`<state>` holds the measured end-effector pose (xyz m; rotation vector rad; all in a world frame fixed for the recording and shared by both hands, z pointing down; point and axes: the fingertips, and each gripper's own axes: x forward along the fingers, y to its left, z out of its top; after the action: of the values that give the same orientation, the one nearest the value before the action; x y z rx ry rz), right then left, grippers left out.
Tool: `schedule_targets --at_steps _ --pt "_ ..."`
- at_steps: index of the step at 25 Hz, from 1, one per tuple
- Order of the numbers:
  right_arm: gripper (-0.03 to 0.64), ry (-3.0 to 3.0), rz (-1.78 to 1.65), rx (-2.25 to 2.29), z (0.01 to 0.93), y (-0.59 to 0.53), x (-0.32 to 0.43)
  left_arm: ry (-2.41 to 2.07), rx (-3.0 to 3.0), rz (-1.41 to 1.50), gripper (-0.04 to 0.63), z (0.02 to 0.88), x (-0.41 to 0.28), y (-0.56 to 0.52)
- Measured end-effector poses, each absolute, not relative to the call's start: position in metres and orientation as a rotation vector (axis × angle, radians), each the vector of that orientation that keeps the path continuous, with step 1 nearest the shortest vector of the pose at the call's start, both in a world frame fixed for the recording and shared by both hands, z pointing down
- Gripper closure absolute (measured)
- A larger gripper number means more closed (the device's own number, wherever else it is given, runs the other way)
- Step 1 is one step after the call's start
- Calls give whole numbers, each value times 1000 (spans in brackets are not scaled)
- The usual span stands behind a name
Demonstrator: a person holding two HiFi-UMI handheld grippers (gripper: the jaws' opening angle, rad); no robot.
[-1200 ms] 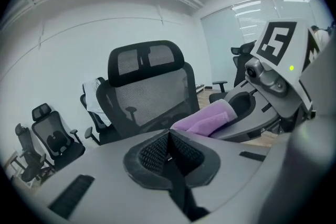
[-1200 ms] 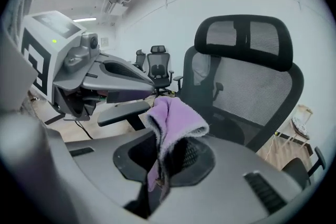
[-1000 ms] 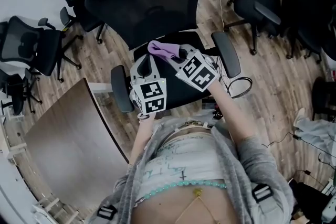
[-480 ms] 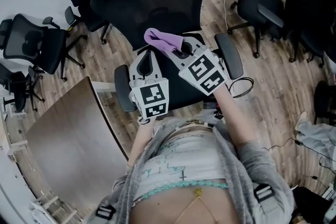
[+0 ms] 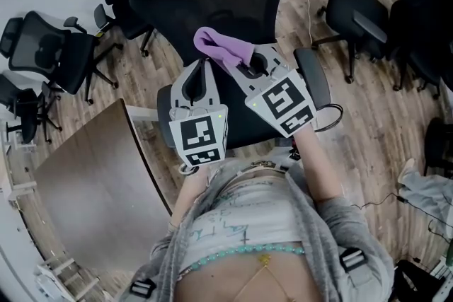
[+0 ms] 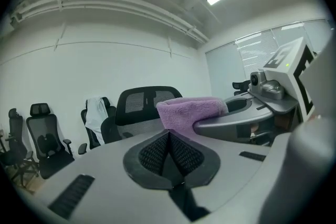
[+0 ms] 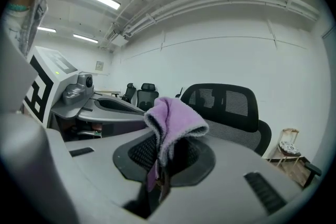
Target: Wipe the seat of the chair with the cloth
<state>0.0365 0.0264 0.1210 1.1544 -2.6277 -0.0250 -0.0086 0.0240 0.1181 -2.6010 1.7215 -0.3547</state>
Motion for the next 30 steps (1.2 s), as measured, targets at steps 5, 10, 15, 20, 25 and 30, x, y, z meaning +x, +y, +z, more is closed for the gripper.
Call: schedule_targets --at_steps 5,10,15,20,25,30 --pt "569 -2613 8 1204 123 27 46 1711 -2606 -332 589 113 -2 26" --pt "569 -2646 54 1243 119 34 54 1707 -2598 -319 589 110 3 35" --pt "569 -2658 36 1250 114 35 48 1721 -2584 -309 589 105 -2 35" --pt "569 -2649 4 1237 111 31 45 1734 -2568 -296 589 100 -4 34" --pt "569 -2645 3 1232 113 29 45 1721 -2543 -297 589 98 -5 35" --pt "569 -2639 9 1221 115 28 45 1697 -2560 -316 589 101 2 35"
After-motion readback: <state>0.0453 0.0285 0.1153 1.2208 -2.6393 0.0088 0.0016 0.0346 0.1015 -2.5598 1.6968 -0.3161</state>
